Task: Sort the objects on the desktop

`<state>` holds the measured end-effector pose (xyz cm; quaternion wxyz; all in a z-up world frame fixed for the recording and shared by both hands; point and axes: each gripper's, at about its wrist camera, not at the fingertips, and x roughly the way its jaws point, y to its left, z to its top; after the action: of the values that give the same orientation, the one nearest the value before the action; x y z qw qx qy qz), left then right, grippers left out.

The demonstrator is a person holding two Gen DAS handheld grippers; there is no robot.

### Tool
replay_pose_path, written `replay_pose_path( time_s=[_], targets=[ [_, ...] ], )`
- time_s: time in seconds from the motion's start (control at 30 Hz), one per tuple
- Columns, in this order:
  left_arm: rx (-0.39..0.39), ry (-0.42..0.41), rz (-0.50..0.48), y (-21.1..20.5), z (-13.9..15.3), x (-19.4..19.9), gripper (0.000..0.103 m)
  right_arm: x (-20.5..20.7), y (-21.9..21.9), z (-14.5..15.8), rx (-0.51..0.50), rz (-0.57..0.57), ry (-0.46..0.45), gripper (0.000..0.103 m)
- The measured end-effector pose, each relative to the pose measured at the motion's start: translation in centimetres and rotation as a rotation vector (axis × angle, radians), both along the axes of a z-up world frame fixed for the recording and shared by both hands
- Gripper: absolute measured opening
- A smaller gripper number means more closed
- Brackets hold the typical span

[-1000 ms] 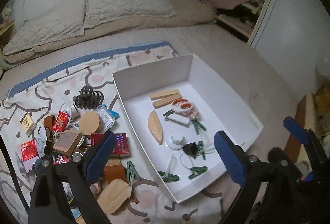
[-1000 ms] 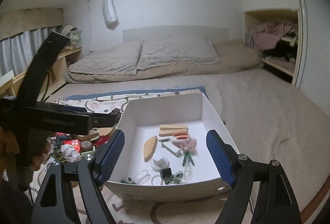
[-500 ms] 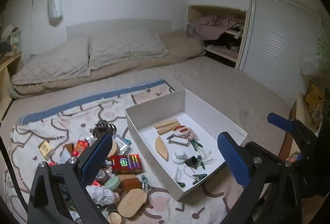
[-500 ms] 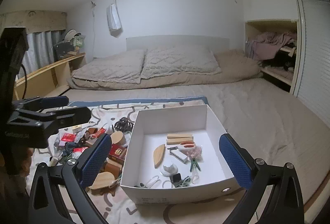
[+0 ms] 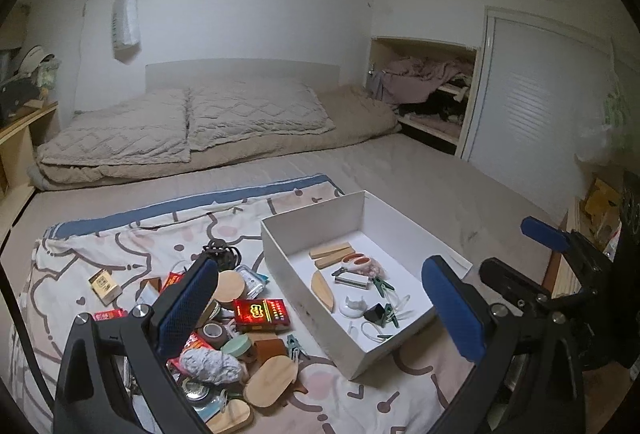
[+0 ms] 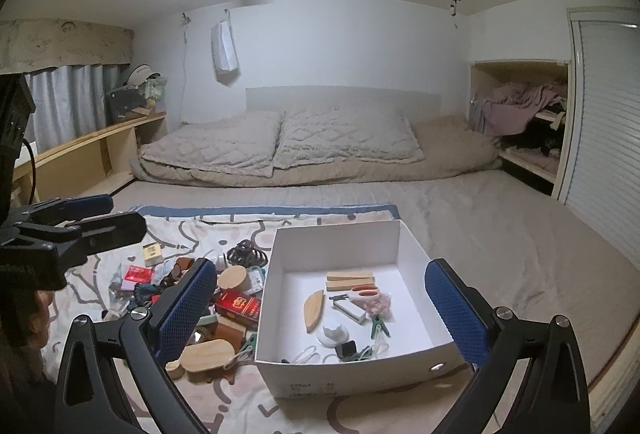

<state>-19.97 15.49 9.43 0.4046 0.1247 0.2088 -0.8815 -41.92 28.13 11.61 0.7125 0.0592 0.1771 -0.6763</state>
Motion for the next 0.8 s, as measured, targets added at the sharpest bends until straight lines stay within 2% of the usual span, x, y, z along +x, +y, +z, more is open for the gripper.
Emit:
replay_pose_path(
  time_s=[0.3,0.5,0.8],
  targets=[
    [-0.044,-0.016,0.06,1.8,-1.5,2.3,0.103,0.2,1.5,-0.9,-0.024,-0.009,0.002,0.103],
    [-0.081,-0.077,0.093,3.2,-2.7,2.8,0.103,0.0,2.1,-1.9,-0.011,-0.017,0.002,0.103],
    [-0.074,-0.089,0.087,4.3,-4.5,3.0,0.103,-0.1,3.2,-3.8,-0.006,-0.016,0.011,0.103]
  ],
)
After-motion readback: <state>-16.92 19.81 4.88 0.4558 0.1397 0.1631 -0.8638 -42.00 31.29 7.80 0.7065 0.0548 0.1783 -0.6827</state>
